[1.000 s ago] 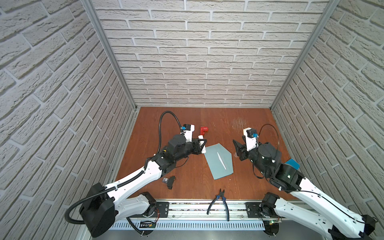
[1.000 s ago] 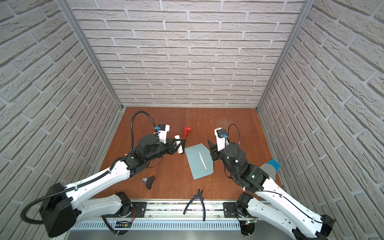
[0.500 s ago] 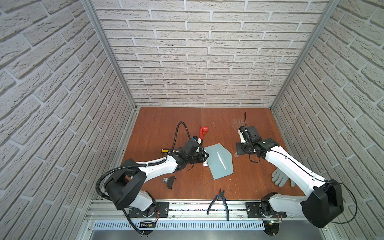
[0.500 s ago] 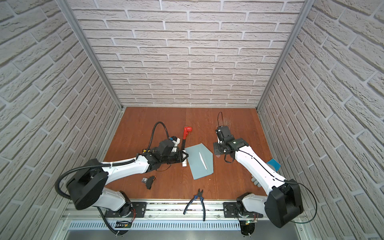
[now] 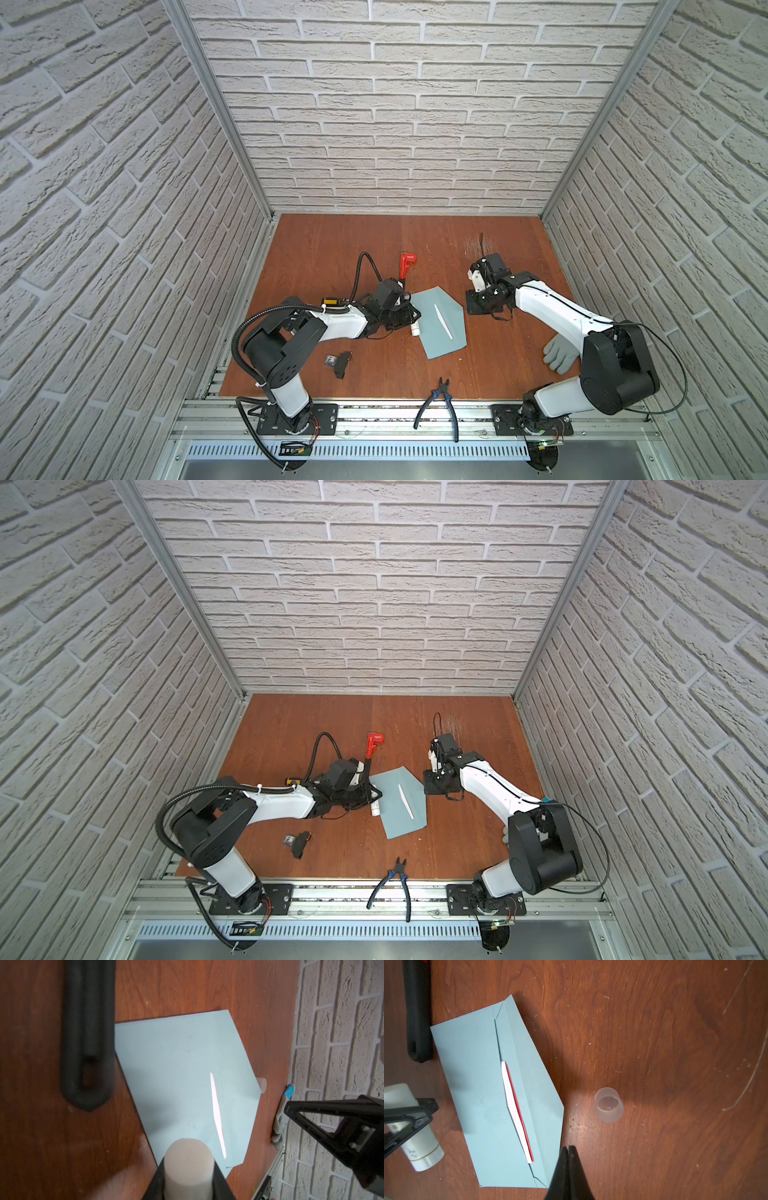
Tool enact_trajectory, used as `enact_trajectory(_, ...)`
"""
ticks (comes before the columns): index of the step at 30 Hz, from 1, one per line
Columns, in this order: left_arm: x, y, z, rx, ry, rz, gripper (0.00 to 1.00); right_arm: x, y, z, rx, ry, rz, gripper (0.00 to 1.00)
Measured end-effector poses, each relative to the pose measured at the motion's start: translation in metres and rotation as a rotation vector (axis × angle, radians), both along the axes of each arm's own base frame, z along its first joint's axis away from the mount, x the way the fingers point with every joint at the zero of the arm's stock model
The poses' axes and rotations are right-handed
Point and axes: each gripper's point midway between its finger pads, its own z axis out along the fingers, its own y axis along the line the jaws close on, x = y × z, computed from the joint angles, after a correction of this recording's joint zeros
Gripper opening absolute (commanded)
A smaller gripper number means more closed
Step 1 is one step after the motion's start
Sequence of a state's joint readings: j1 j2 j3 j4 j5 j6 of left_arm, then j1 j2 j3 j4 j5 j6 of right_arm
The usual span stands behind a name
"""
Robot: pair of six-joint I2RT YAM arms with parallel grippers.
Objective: Place the letter into the envelope and seal it
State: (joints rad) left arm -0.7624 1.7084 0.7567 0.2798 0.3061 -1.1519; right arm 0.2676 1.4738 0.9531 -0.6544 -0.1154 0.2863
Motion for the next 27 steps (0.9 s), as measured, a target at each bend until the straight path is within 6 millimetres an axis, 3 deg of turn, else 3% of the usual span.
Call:
enact_trajectory(10, 0.006, -0.006, -0.013, -0.006, 0.041, -0.003, 0.0, -0.001, 0.002, -0.022, 0.001, 0.067, 0.019, 0.05)
enact_trajectory(27, 0.012, -0.004, -0.016, 0.012, 0.042, -0.013, 0.0, 0.002, 0.008, -0.036, 0.027, 0.118, 0.052, 0.06)
